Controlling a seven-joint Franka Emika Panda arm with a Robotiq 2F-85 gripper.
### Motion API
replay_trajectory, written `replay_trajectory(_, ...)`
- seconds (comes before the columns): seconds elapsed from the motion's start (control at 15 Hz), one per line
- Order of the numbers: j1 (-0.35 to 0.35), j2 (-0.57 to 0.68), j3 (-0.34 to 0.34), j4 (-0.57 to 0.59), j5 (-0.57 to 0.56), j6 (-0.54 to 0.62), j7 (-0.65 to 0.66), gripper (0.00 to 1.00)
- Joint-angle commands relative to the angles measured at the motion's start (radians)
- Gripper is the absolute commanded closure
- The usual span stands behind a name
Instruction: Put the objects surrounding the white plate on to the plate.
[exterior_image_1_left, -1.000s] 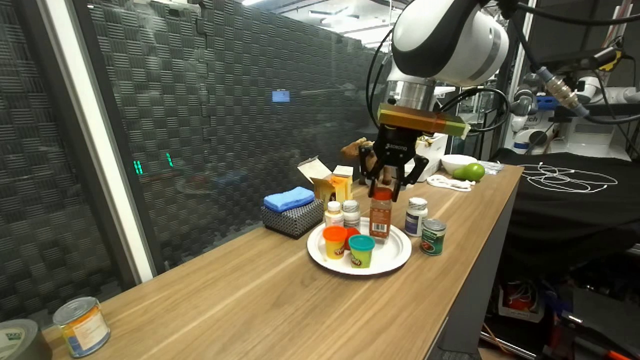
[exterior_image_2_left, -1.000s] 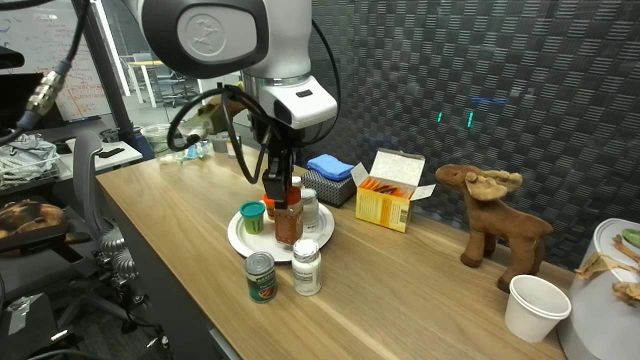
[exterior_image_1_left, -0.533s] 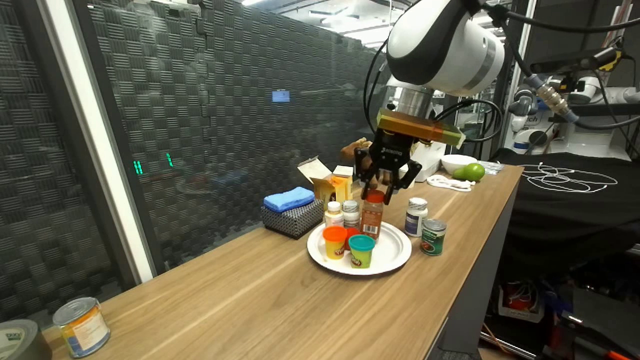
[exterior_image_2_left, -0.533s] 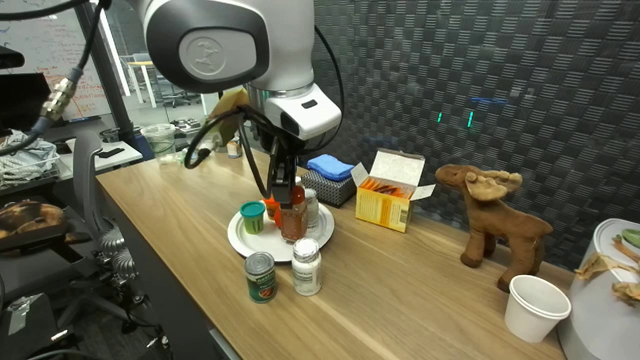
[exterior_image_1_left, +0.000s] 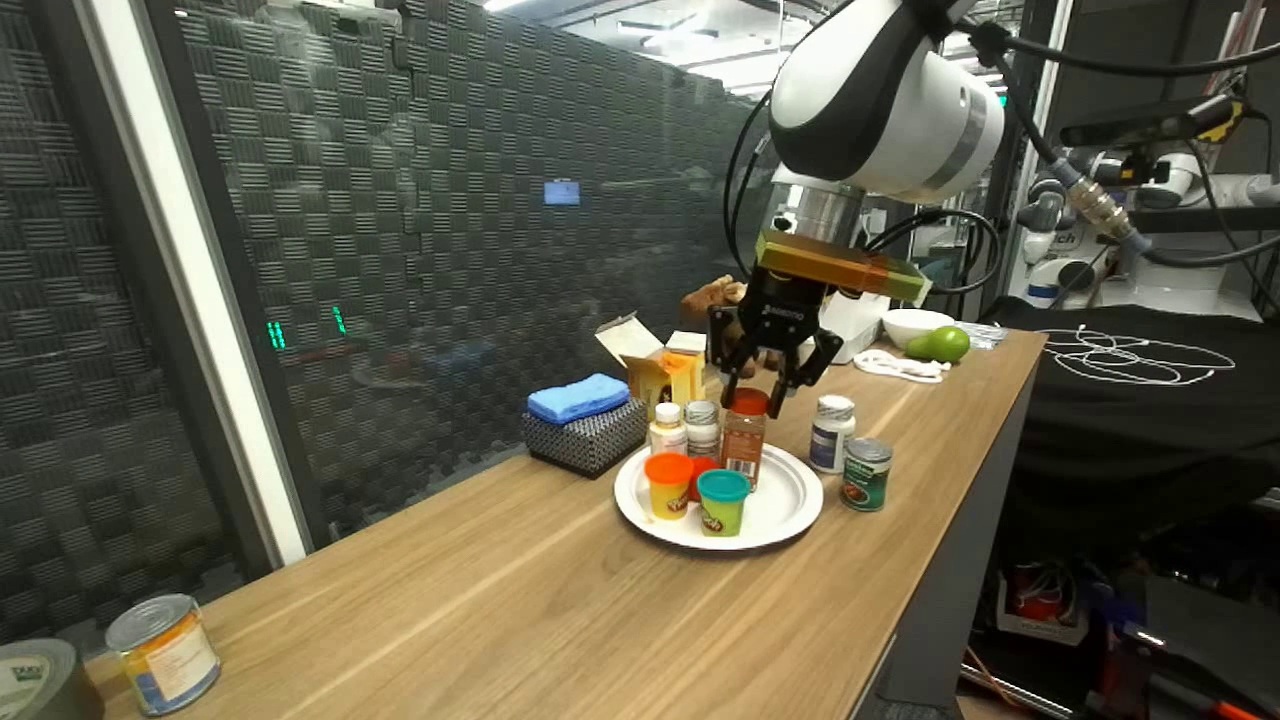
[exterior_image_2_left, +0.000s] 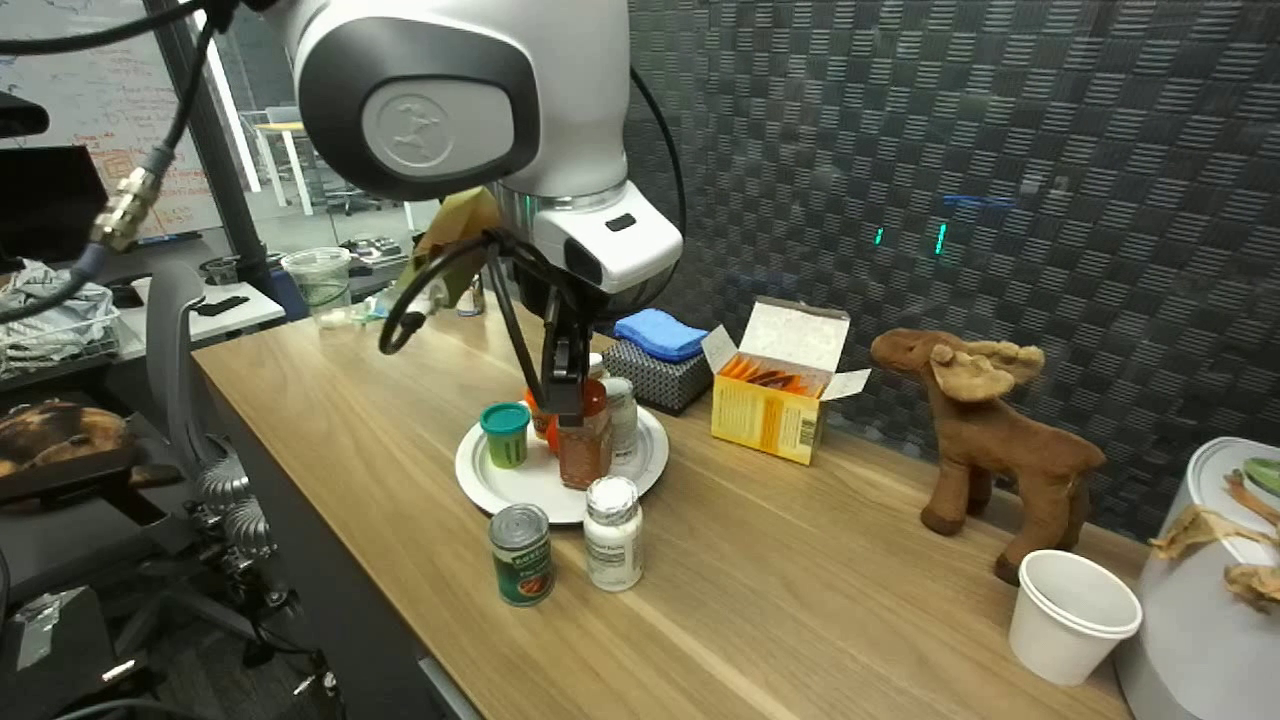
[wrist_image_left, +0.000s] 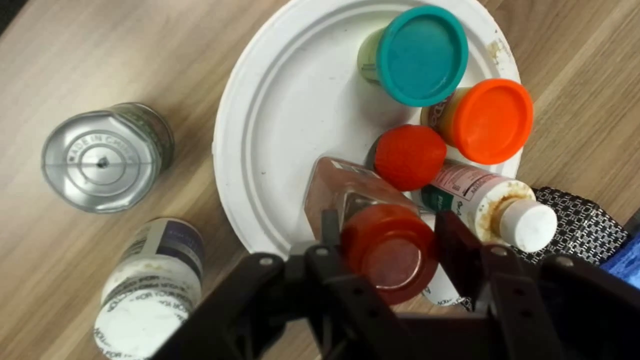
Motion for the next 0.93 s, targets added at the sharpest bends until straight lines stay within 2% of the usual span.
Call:
replay_trajectory(0.0,0.001,-0.037,0.001,-0.018,-0.004,0.022,-0.002,0.18)
replay_trajectory(0.13,0.0,-0.067,-0.006,-0.027,-0.007,0.05,0.028,0.02)
replay_trajectory(0.2,-0.003,-0.086,-0.014,-0.032,-0.018,0.073,0.051,0.0)
replay_trajectory(0.53,-0.044,-0.148,-0.066,-0.048,-0.126,0.12,0.183,0.0)
replay_trajectory(0.73,-0.082,-0.135,-0.09,-0.033,-0.225,0.08,0.27,0.0)
replay_trajectory(0.87,-0.096,-0.117,-0.098,-0.021,-0.239,0.043,0.288,0.0)
